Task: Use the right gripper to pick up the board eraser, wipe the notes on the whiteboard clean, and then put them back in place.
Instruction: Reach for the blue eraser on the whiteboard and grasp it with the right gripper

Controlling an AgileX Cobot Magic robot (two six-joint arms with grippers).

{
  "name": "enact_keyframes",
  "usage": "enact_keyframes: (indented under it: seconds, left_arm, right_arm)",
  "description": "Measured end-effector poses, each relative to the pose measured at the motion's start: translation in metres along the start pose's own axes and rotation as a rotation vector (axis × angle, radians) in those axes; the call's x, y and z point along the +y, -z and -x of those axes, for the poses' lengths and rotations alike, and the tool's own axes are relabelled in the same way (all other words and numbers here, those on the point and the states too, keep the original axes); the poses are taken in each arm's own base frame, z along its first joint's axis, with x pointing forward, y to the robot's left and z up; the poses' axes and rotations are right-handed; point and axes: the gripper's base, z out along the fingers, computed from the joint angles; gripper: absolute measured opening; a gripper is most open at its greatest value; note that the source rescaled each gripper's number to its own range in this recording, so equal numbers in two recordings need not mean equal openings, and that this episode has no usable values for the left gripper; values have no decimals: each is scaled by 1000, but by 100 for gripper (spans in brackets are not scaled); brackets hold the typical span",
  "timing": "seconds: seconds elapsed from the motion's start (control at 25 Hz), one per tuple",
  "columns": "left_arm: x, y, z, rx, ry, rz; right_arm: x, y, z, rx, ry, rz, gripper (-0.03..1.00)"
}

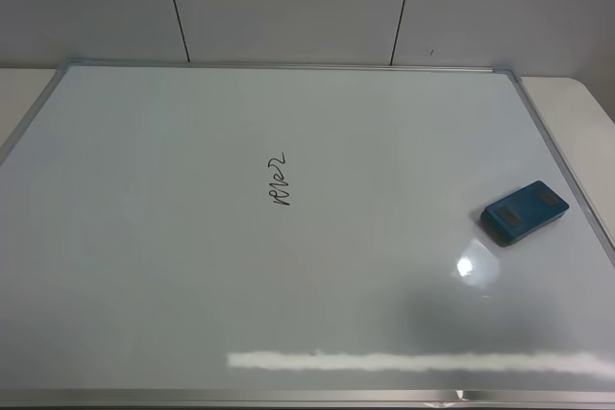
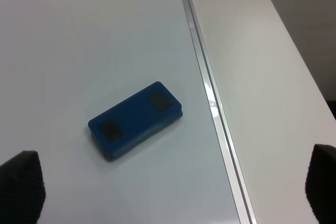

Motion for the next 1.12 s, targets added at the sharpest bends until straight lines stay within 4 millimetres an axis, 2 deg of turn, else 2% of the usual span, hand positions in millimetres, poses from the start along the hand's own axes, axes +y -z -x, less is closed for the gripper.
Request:
enact_keyframes:
  seconds: [0.56,0.76,0.84,0.96,1.12]
  left_arm:
    - [0,0,0,0,0,0]
    - [0,0,0,0,0,0]
    - [0,0,0,0,0,0]
    - [0,0,0,0,0,0]
    - [0,0,0,0,0,0]
  right_arm:
    - [2,0,0,2,-7,18,100]
    - [2,-2,1,16,86,23,100]
    - [4,-10,5,73,131,26,100]
    - [8,-33,14,215,179,47,100]
    - [17,-67,42,359,340,110,100]
